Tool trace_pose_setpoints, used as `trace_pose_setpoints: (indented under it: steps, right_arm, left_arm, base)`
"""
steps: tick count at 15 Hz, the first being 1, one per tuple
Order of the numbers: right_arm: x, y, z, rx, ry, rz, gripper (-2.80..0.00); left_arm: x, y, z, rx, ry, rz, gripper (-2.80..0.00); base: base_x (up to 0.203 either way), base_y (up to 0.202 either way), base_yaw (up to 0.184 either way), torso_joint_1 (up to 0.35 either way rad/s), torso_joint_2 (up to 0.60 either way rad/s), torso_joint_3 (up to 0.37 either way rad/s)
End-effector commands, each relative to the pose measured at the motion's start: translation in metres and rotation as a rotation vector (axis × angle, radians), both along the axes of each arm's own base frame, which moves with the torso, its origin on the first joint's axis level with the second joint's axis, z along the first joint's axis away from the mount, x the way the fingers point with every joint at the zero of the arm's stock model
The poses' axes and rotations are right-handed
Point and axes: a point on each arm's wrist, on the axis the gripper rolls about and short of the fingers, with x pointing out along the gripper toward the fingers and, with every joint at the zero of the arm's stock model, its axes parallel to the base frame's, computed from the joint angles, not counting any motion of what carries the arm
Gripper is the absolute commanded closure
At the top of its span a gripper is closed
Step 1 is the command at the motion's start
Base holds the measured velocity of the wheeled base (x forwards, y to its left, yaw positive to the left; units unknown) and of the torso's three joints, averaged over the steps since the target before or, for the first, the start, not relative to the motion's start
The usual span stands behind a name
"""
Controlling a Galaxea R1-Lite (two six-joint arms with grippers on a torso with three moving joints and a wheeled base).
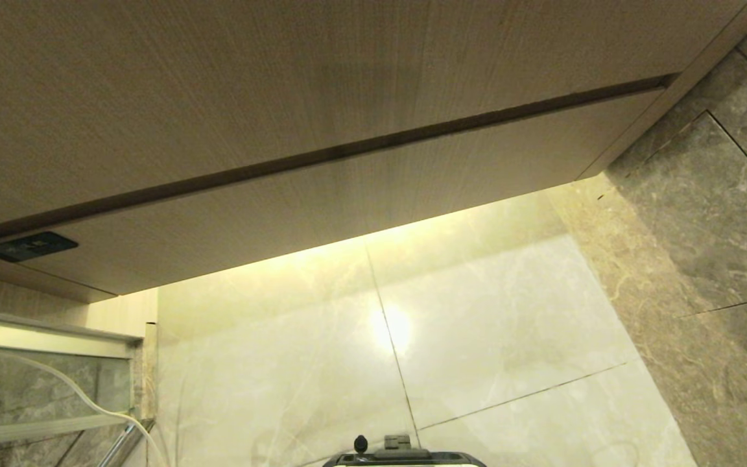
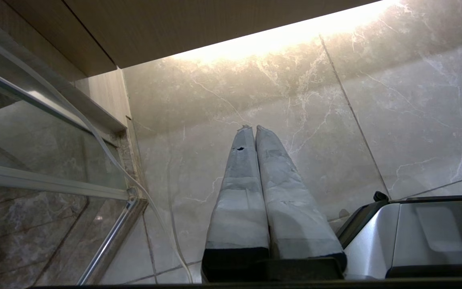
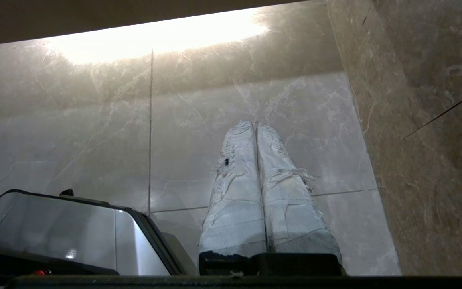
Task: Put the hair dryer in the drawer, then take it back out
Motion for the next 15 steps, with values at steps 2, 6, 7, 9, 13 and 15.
trace_pose_setpoints:
  steps: [2, 6, 7, 9, 13, 15]
  right_arm:
    - [0.0005, 0.0001, -0.0118, -0.001, 0.002, 0.001, 0.0]
    - [0.0005, 0.0001, -0.0118, -0.001, 0.002, 0.001, 0.0]
    - [0.0005, 0.0001, -0.012, -0.003, 0.003, 0.002, 0.0]
    - [0.0005, 0.0001, -0.0121, -0.003, 0.004, 0.002, 0.0]
    - [0.0005, 0.0001, -0.012, 0.002, 0.004, 0.001, 0.0]
    - [0.0005, 0.0001, -0.0118, 0.0, 0.002, 0.001, 0.0]
  left_arm:
    - [0.0, 0.0, 0.0, 0.0, 0.0, 0.0, 0.0]
    - [0.0001, 0.0, -0.0002, 0.0, 0.001, 0.0, 0.0]
    - [0.0, 0.0, 0.0, 0.0, 0.0, 0.0, 0.0]
    - [0.0001, 0.0, -0.0004, 0.0, 0.001, 0.0, 0.0]
    - [0.0001, 0.0, -0.0004, 0.0, 0.001, 0.001, 0.0]
    - [0.0001, 0.0, -0.0004, -0.001, 0.001, 0.0, 0.0]
  base:
    - [0.0, 0.0, 0.0, 0.0, 0.0, 0.0]
    - [0.0, 0.0, 0.0, 0.0, 0.0, 0.0]
    - [0.0, 0.0, 0.0, 0.0, 0.0, 0.0]
    - [0.0, 0.0, 0.0, 0.0, 0.0, 0.0]
    - [0.0, 0.0, 0.0, 0.0, 0.0, 0.0]
    - [0.0, 0.0, 0.0, 0.0, 0.0, 0.0]
